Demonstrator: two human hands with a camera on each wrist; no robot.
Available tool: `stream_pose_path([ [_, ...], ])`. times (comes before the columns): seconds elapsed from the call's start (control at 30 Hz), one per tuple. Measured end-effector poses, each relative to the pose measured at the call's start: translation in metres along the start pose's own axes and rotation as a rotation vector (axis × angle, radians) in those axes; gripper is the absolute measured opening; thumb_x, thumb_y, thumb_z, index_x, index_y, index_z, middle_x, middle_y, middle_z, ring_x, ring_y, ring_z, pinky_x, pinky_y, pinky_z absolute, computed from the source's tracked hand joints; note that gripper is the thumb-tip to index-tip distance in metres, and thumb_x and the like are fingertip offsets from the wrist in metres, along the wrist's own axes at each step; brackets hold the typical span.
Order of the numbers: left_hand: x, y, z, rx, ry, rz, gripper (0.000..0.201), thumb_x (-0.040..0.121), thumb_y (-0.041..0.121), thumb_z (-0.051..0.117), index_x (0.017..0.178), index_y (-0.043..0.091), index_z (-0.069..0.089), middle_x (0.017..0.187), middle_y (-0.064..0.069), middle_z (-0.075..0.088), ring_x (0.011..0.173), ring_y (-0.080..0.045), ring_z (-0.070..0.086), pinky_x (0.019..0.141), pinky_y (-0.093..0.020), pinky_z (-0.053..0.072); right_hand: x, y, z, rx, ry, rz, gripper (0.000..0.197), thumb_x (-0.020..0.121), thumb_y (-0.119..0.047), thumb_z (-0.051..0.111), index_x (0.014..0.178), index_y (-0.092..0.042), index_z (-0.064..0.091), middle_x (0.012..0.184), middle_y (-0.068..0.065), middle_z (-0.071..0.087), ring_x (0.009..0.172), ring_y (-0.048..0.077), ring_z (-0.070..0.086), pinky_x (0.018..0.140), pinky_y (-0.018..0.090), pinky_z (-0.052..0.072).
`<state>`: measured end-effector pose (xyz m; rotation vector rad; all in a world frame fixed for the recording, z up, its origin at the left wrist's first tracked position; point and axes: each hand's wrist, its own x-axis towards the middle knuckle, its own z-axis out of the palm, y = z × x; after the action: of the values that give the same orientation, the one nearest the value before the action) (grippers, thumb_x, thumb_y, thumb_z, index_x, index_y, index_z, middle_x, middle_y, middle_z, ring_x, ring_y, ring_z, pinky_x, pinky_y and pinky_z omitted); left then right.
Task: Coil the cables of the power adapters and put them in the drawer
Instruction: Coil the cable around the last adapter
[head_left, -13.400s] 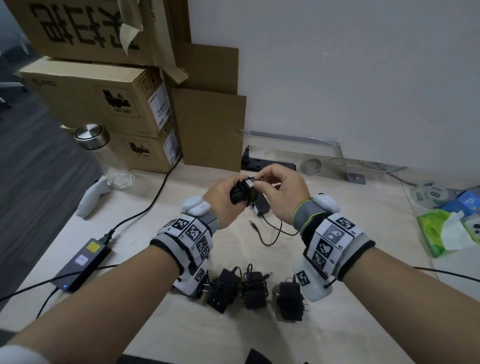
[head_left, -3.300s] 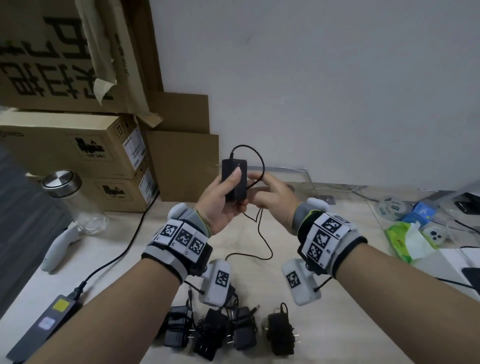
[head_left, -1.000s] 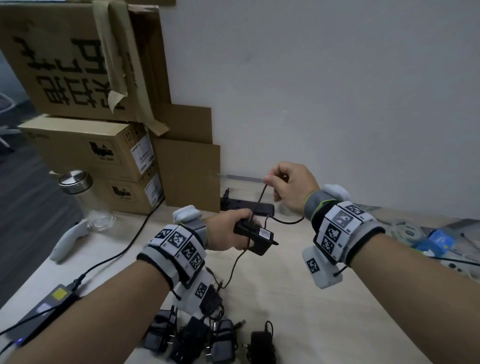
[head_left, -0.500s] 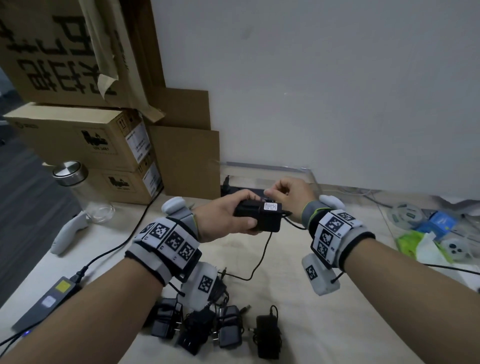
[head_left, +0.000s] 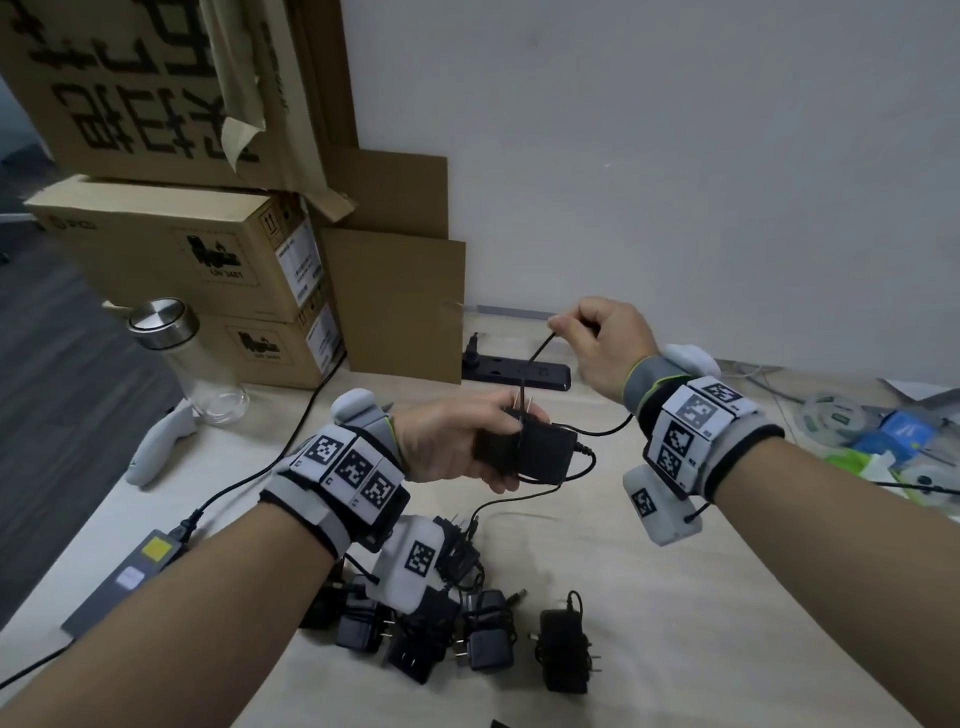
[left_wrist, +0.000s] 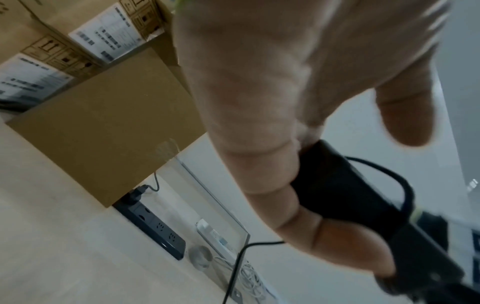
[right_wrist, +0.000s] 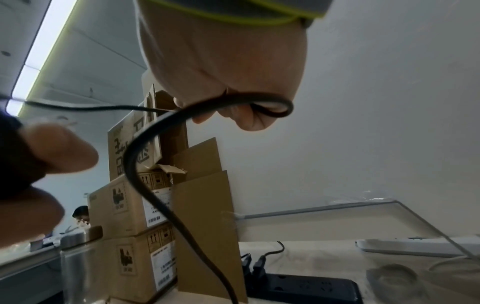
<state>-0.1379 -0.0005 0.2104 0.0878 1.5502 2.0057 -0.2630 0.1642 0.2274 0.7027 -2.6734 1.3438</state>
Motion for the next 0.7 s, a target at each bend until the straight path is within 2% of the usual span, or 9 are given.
stream_pose_path([
  [0.07,0.000,-0.003,0.001,0.083,0.051,0.018,0.038,0.076,0.019,0.066,0.111,0.013,0.052,0.098,-0.015,0.062,0.067,-0.024,0.062,0.058,-0.027,0.053,0.002,-0.007,0.003,0.019,0.017,-0.019,0.025,0.089,-0.029,0.065,0.076,-0.008,0.065,0.061,0.000,0.048,0.056,0.011,0.038,0.056,0.027,0.036],
  [0.13,0.001,-0.006,0.000,0.132,0.086,0.045,0.034,0.079,0.015,0.062,0.111,0.014,0.051,0.100,-0.017,0.060,0.064,-0.021,0.062,0.057,-0.026,0.053,0.004,-0.010,0.004,0.020,0.025,-0.023,0.025,0.089,-0.030,0.065,0.075,-0.009,0.066,0.059,-0.003,0.047,0.054,0.010,0.038,0.055,0.026,0.035],
  [0.33,-0.005,-0.010,-0.010,0.102,0.082,0.128,0.038,0.082,0.010,0.058,0.118,0.012,0.048,0.107,-0.019,0.058,0.079,-0.026,0.063,0.067,-0.027,0.054,0.003,-0.001,0.007,0.012,0.042,0.043,0.025,0.089,-0.030,0.064,0.076,-0.009,0.066,0.060,-0.002,0.049,0.055,0.011,0.039,0.054,0.025,0.036],
  [0.47,-0.005,-0.009,-0.012,0.037,0.105,0.160,0.042,0.078,0.007,0.058,0.119,0.012,0.046,0.112,-0.015,0.057,0.084,-0.023,0.065,0.070,-0.027,0.056,-0.003,0.001,0.012,0.025,0.060,0.057,0.022,0.090,-0.027,0.064,0.076,-0.010,0.067,0.057,-0.010,0.050,0.050,0.001,0.042,0.048,0.010,0.032],
  [0.5,-0.005,-0.008,-0.014,0.039,0.118,0.171,0.043,0.078,0.007,0.059,0.119,0.011,0.046,0.113,-0.016,0.056,0.087,-0.024,0.066,0.072,-0.028,0.056,-0.004,0.001,0.014,0.023,0.060,0.076,0.021,0.090,-0.027,0.064,0.075,-0.012,0.067,0.057,-0.011,0.051,0.049,-0.001,0.043,0.048,0.009,0.033],
  [0.57,-0.005,-0.007,-0.017,0.018,0.143,0.208,0.043,0.078,0.005,0.061,0.118,0.009,0.045,0.119,-0.019,0.055,0.097,-0.028,0.066,0.079,-0.031,0.057,-0.006,0.007,0.020,0.005,0.006,0.126,0.023,0.088,-0.031,0.066,0.070,-0.017,0.065,0.057,-0.006,0.055,0.052,0.002,0.046,0.054,0.014,0.040],
  [0.6,-0.004,-0.007,-0.018,-0.011,0.174,0.236,0.042,0.080,0.003,0.061,0.118,0.007,0.045,0.124,-0.023,0.053,0.102,-0.032,0.065,0.082,-0.034,0.057,-0.008,0.012,0.024,0.010,-0.049,0.156,0.024,0.088,-0.030,0.066,0.069,-0.016,0.065,0.058,-0.003,0.057,0.056,0.009,0.049,0.059,0.021,0.044],
  [0.63,-0.002,-0.006,-0.019,-0.043,0.226,0.269,0.037,0.085,0.000,0.061,0.117,0.006,0.045,0.128,-0.026,0.051,0.106,-0.035,0.063,0.085,-0.036,0.057,-0.011,0.013,0.027,0.004,-0.116,0.182,0.021,0.088,-0.024,0.065,0.069,-0.015,0.065,0.059,-0.003,0.056,0.059,0.012,0.049,0.060,0.023,0.044],
  [0.7,0.003,-0.005,-0.023,-0.111,0.374,0.354,0.025,0.090,-0.006,0.054,0.111,0.005,0.046,0.129,-0.028,0.048,0.107,-0.037,0.062,0.087,-0.039,0.056,-0.024,0.010,0.033,-0.045,-0.225,0.201,0.023,0.092,-0.013,0.058,0.070,-0.016,0.065,0.060,-0.006,0.053,0.057,0.010,0.046,0.055,0.014,0.039],
])
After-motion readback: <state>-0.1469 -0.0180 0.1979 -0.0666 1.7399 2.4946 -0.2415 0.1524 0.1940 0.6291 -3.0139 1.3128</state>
